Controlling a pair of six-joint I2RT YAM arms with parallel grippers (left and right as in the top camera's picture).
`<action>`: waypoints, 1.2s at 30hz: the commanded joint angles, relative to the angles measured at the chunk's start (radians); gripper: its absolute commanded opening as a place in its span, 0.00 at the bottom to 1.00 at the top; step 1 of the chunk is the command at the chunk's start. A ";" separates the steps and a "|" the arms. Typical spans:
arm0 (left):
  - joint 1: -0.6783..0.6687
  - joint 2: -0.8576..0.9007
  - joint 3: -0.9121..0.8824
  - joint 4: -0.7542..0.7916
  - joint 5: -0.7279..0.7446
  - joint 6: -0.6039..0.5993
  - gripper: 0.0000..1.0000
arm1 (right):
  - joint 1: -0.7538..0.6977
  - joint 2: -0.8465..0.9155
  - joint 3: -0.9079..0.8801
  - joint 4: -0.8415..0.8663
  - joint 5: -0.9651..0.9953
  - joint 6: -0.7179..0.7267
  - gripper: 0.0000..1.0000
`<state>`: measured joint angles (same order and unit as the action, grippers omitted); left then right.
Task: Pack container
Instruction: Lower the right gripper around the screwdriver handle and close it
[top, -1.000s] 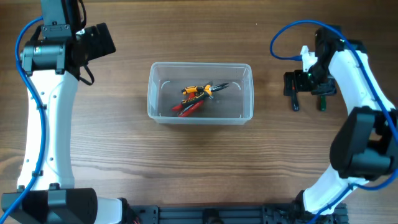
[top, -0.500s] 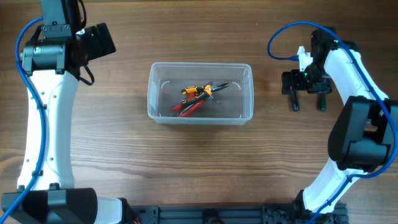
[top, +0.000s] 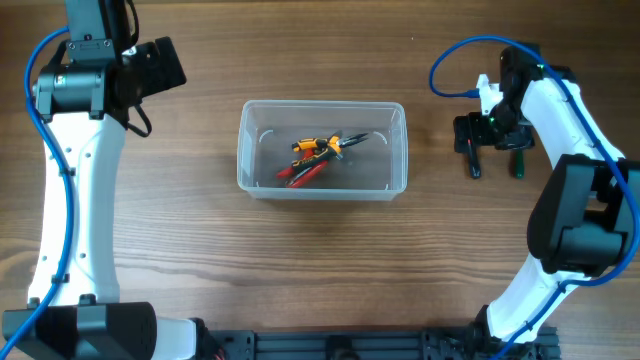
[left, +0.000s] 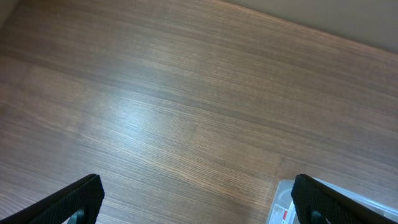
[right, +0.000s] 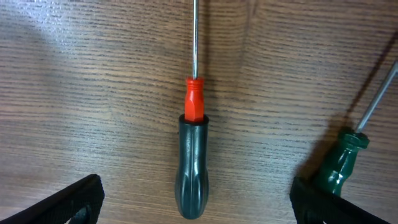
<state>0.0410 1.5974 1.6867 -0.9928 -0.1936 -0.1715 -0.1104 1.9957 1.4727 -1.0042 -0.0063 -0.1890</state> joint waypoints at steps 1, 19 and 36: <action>0.003 -0.010 0.004 0.000 0.002 -0.020 1.00 | 0.000 0.012 -0.002 0.010 0.017 -0.020 0.95; 0.003 -0.010 0.004 0.000 0.003 -0.020 1.00 | 0.000 0.084 -0.009 0.010 0.014 -0.020 0.95; 0.003 -0.010 0.004 0.000 0.002 -0.020 1.00 | -0.002 0.085 -0.060 0.037 0.013 -0.020 0.95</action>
<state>0.0410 1.5974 1.6871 -0.9928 -0.1936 -0.1719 -0.1104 2.0632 1.4204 -0.9699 -0.0059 -0.1894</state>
